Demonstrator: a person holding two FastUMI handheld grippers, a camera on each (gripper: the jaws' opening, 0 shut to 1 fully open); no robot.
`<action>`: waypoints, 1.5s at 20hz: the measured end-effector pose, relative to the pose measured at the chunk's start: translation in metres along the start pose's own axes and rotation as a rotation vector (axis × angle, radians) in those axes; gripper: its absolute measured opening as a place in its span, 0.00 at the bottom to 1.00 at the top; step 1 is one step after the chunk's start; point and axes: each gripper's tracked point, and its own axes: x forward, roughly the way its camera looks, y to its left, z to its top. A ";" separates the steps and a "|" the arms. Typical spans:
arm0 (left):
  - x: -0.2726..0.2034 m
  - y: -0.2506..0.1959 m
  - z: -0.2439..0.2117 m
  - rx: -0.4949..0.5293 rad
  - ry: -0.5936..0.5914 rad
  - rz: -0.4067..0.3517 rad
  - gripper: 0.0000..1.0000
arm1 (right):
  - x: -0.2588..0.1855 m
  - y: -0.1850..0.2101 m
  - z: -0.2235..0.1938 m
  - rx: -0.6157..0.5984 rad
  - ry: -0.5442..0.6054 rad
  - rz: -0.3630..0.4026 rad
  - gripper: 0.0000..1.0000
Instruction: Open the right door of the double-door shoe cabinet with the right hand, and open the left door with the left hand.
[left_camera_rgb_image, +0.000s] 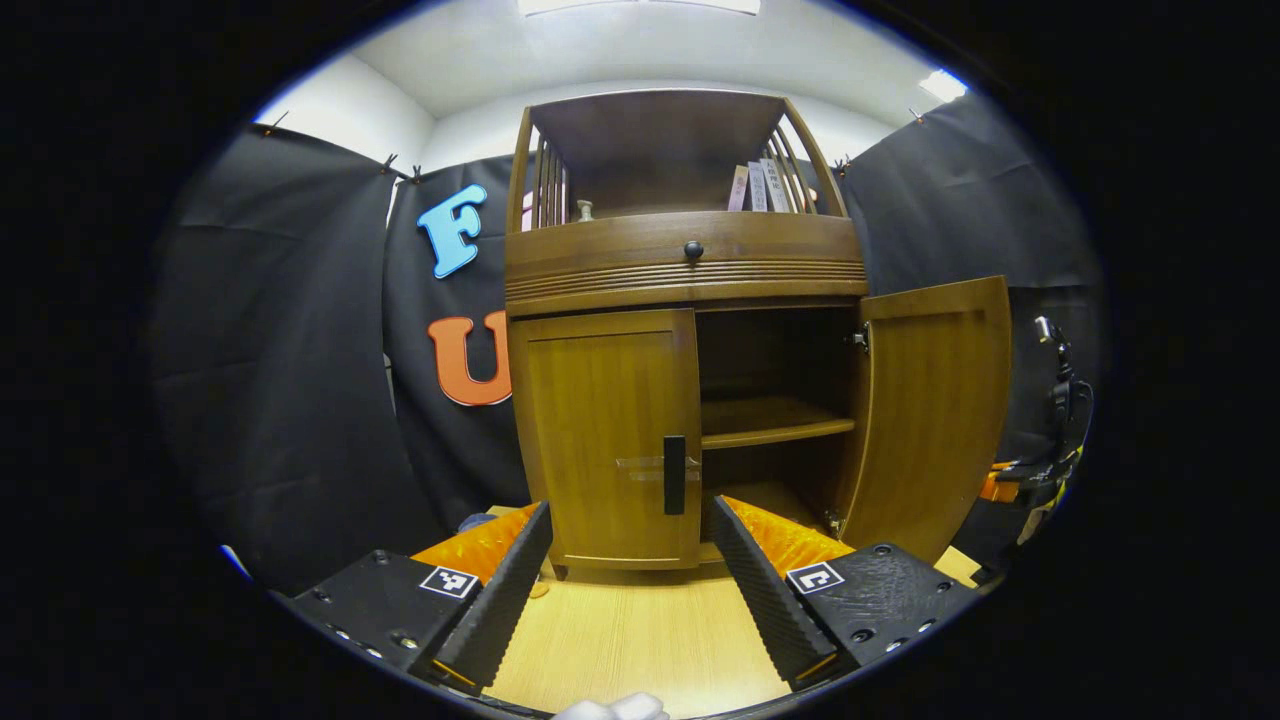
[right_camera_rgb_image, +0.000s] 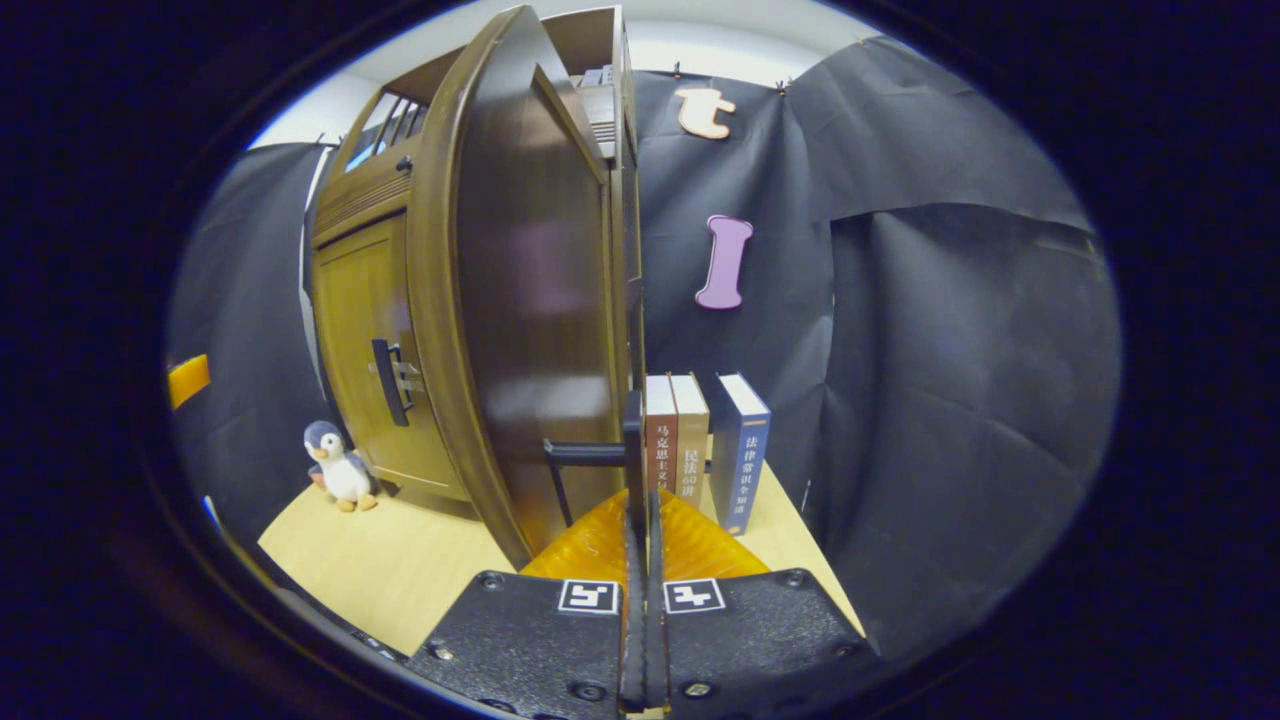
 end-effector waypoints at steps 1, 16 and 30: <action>0.001 -0.002 0.001 0.002 -0.002 0.003 0.96 | 0.002 -0.004 0.001 -0.003 0.000 0.014 0.04; 0.012 -0.043 0.001 -0.017 -0.003 0.026 0.96 | 0.004 -0.031 0.003 -0.057 0.026 0.120 0.10; 0.025 -0.004 0.002 -0.001 -0.021 -0.056 0.96 | -0.102 -0.014 0.080 0.005 -0.157 -0.127 1.00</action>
